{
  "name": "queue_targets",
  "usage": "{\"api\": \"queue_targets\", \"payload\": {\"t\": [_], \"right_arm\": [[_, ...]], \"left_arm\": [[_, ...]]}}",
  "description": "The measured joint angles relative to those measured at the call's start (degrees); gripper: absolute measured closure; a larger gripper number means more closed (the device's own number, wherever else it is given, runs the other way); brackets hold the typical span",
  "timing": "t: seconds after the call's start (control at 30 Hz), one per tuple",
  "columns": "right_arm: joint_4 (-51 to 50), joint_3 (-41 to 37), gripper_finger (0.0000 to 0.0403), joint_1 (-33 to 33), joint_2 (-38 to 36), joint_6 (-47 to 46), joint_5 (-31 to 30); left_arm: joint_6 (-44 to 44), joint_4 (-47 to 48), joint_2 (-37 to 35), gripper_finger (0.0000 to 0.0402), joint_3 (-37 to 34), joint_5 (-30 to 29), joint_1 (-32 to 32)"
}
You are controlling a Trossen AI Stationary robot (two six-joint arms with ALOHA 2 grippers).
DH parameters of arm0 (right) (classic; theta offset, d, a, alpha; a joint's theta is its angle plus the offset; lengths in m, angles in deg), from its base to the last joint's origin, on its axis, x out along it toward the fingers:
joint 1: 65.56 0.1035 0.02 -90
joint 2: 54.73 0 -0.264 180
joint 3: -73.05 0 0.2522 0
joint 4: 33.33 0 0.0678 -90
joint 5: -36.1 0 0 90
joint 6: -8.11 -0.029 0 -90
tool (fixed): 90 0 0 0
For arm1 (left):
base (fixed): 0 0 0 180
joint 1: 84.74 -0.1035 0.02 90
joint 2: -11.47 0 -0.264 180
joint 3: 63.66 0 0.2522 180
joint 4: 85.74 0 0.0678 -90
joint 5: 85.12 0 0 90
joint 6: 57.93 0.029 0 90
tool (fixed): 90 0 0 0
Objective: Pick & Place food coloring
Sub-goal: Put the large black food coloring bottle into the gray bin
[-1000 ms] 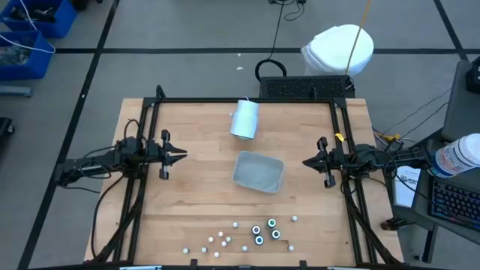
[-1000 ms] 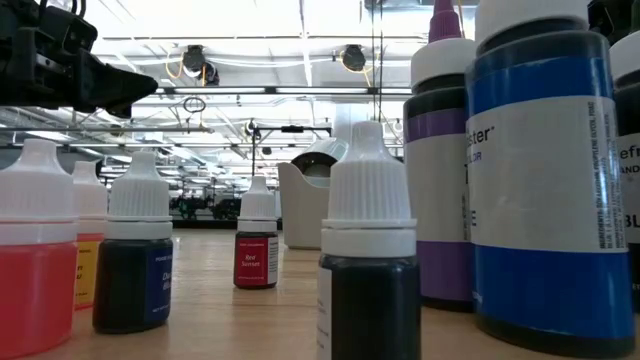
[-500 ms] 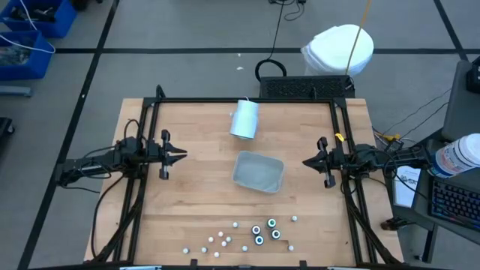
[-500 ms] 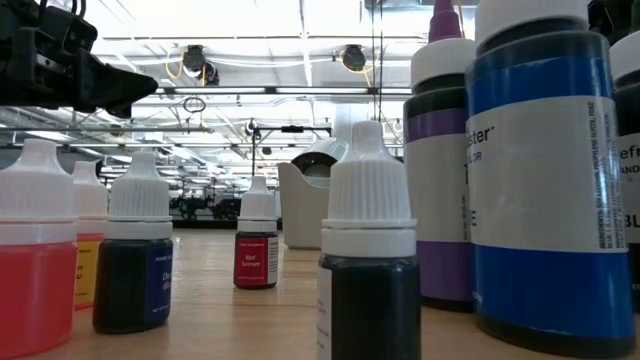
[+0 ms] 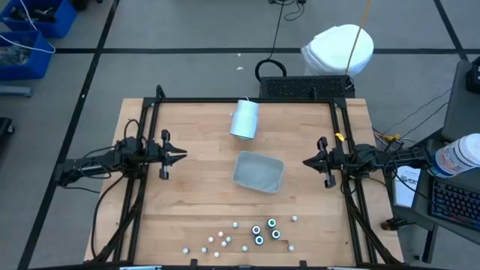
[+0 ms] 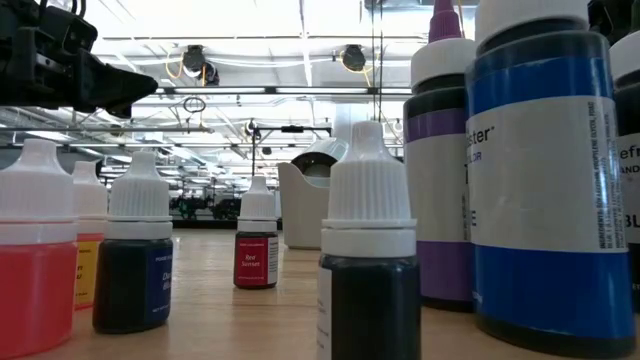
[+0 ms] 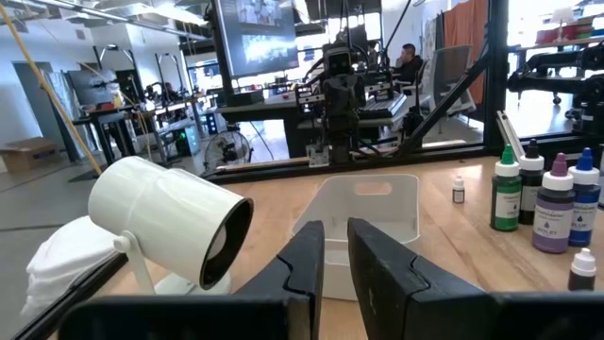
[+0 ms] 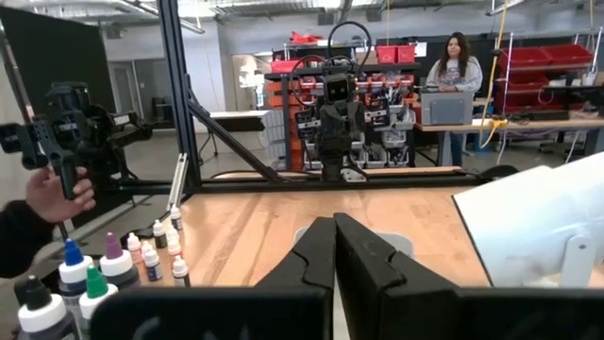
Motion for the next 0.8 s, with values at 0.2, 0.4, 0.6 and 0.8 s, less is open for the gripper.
{"api": "queue_targets", "payload": {"t": [0.2, 0.4, 0.6, 0.8], "right_arm": [[0.00, 0.01, 0.0403, 0.00, 0.00, -3.03, 0.00], [2.55, 0.00, 0.0403, -0.01, 0.03, 2.41, -0.19], [11.95, 1.10, 0.0403, 0.02, 1.06, 7.67, -0.24], [10.24, 12.03, 0.0403, 2.82, 11.66, 13.84, -0.29]], "left_arm": [[-2.35, -0.07, 0.00, 0.0341, 0.02, 0.00, 0.00], [-6.17, -1.03, 0.00, 0.0341, 0.02, -0.03, 0.00], [-14.24, -2.99, -0.02, 0.0341, 0.02, 0.14, 0.00], [-18.62, -2.93, 0.00, 0.0341, 0.02, 0.74, 0.00]]}}
